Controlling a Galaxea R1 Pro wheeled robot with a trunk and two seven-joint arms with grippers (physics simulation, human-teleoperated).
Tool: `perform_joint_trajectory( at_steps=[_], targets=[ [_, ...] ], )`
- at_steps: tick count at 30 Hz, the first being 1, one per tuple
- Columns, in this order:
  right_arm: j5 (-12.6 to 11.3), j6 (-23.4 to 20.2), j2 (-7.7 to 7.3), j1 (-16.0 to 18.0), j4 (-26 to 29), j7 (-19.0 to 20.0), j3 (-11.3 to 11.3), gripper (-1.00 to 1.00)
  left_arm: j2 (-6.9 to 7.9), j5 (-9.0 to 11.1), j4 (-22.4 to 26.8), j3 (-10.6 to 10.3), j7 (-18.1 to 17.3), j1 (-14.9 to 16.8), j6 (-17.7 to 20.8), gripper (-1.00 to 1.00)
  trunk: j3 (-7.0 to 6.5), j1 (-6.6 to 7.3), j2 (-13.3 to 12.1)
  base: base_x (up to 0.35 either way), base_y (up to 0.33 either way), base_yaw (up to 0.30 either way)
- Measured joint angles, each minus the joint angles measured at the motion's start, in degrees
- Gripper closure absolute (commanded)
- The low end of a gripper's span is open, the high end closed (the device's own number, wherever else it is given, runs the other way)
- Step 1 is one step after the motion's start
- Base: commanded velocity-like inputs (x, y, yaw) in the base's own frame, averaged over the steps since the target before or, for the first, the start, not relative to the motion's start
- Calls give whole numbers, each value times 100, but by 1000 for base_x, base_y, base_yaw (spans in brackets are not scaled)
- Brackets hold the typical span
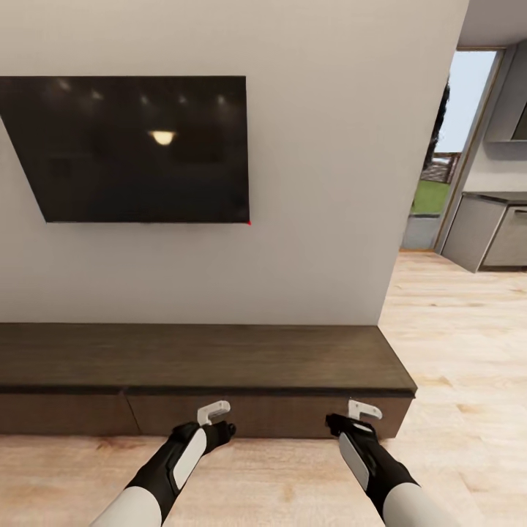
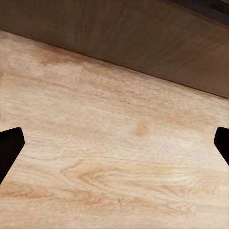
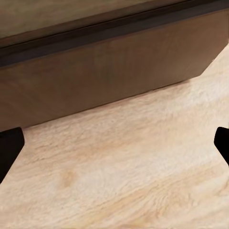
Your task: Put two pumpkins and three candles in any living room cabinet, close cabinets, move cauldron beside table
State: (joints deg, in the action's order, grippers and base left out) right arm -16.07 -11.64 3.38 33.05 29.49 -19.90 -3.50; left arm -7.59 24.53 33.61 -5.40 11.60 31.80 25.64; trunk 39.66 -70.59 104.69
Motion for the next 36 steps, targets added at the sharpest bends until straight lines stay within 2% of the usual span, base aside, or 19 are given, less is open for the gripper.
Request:
perform_joint_trajectory(
  at_steps=[3,7,15,19,21,22,23,24,26,30,36],
  targets=[
    [8,346,-6,4,-191,212,0,-100,0,0,-36,2,0,0,-53,-100,54,-66,120,0,0,0],
    [11,482,-8,6,-264,293,0,-100,-8,-7,-144,1,-1,0,-205,-100,126,-154,281,0,0,0],
    [13,516,-8,6,-283,313,0,-100,-14,-3,-193,-4,4,0,-268,-100,269,-330,602,0,0,0],
    [63,415,-8,22,-277,309,0,-100,-21,1,-9,-5,39,30,-82,-100,341,-417,762,0,0,0],
    [133,245,-8,72,-265,306,0,-100,-34,-6,268,-9,64,107,337,-100,377,-461,842,0,0,0],
    [175,94,-8,121,-253,305,0,-100,-41,-11,494,-13,99,167,756,-100,394,-483,883,0,0,0],
    [191,10,-8,147,-244,305,0,-100,-43,-15,618,-14,132,205,1001,-100,412,-505,923,0,0,0],
    [219,-146,-8,194,-216,305,0,-100,-49,-15,829,-17,219,291,1468,-100,430,-527,963,0,0,0],
    [246,-358,-13,248,-115,303,0,-100,-72,-11,1073,-16,398,446,2047,-100,466,-571,1043,0,0,0],
    [282,-807,-25,298,248,281,0,-100,-96,26,1269,-9,650,767,2572,-100,538,-659,1204,0,0,0],
    [295,-1596,-31,497,728,90,-8,-100,-98,66,1224,2,727,1172,3088,-100,646,-791,1444,0,0,0]
  ],
)
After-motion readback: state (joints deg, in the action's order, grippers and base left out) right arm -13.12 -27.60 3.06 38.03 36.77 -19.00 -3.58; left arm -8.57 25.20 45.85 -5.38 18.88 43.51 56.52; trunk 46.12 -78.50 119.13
